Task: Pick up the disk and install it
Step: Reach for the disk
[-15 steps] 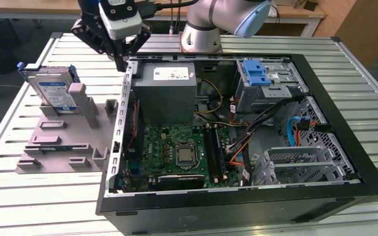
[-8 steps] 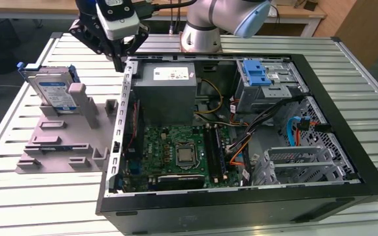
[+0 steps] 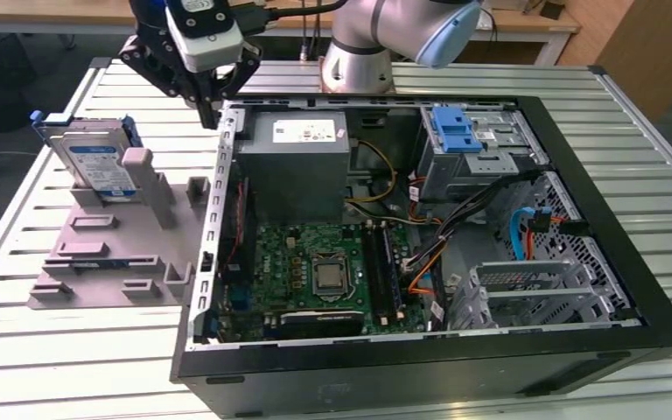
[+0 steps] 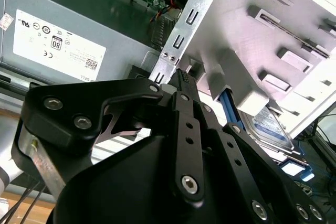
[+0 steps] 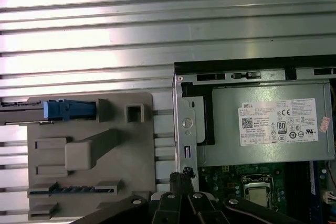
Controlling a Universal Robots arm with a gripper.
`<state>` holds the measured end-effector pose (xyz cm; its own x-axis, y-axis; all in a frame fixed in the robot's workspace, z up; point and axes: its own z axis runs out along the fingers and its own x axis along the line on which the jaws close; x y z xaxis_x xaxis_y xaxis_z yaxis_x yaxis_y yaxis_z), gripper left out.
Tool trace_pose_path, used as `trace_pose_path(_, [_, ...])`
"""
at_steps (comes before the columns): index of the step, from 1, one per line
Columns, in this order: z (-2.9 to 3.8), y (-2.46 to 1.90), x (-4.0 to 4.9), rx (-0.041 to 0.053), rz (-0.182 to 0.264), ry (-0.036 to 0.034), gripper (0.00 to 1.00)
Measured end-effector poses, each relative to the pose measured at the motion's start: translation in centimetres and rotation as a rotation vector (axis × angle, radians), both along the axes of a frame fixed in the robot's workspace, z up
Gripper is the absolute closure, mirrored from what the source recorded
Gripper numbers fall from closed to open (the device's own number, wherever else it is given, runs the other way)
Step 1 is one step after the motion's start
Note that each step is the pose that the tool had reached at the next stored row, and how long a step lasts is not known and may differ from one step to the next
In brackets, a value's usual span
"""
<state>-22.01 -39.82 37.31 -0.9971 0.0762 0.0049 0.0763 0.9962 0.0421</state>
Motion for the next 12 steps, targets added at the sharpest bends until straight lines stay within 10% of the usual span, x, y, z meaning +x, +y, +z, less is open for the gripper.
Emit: trace_pose_path(12, [-0.11, 0.00, -0.57, 0.0000, 0.000, 0.0014, 0.89])
